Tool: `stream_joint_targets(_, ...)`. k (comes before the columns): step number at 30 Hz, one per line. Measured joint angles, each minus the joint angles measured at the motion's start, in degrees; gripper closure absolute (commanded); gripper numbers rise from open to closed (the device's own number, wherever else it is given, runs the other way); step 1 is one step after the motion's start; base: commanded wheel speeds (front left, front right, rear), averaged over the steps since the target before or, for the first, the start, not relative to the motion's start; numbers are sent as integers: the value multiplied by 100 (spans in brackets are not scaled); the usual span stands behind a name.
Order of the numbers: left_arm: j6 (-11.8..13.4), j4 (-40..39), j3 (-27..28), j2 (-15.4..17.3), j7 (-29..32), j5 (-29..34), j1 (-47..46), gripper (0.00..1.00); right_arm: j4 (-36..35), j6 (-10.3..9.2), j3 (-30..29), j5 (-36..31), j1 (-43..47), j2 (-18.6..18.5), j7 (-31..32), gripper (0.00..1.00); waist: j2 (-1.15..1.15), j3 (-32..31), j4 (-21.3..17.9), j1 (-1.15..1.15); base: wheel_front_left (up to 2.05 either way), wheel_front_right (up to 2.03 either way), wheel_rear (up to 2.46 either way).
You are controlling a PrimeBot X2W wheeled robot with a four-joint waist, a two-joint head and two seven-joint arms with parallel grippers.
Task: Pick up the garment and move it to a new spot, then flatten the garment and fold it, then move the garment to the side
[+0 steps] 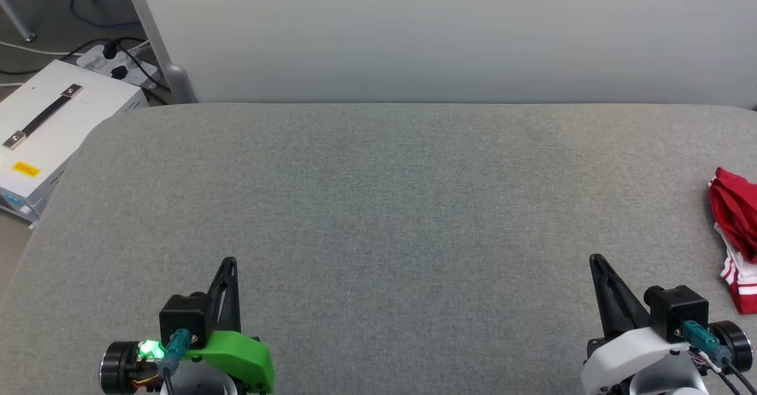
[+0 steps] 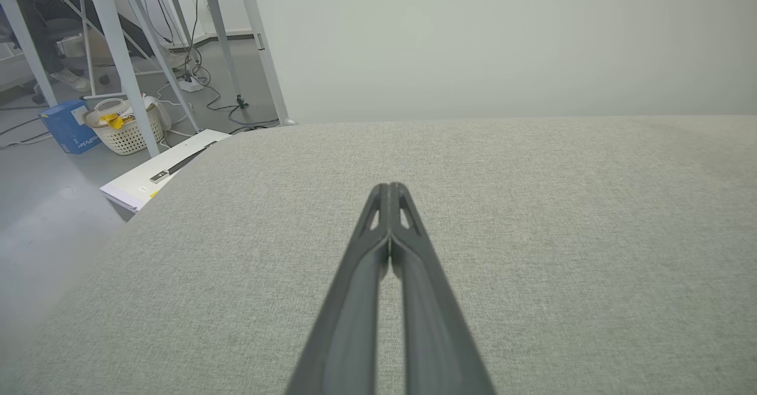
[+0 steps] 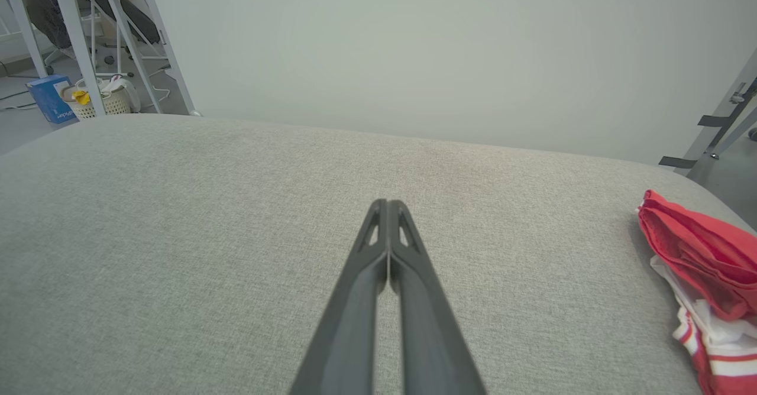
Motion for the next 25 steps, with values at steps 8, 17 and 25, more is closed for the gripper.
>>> stream_joint_targets(8, 1, -40, 16, -5, 93, 33, -34, 100, -21, 0, -2, -47, -24, -1, 102, 100, 0, 8, -9, 0, 0, 0, 0)
stream_joint_targets(17, 18, -93, 38, -14, 194, 42, -46, 100, -45, 0, -5, -83, -74, -1, 210, 100, 0, 17, -18, 0, 0, 0, 0)
stream_joint_targets(25, 18, -176, 70, -21, 303, 77, -83, 100, -75, 0, -10, -120, -124, -1, 325, 100, 0, 27, -29, 0, 0, 0, 0)
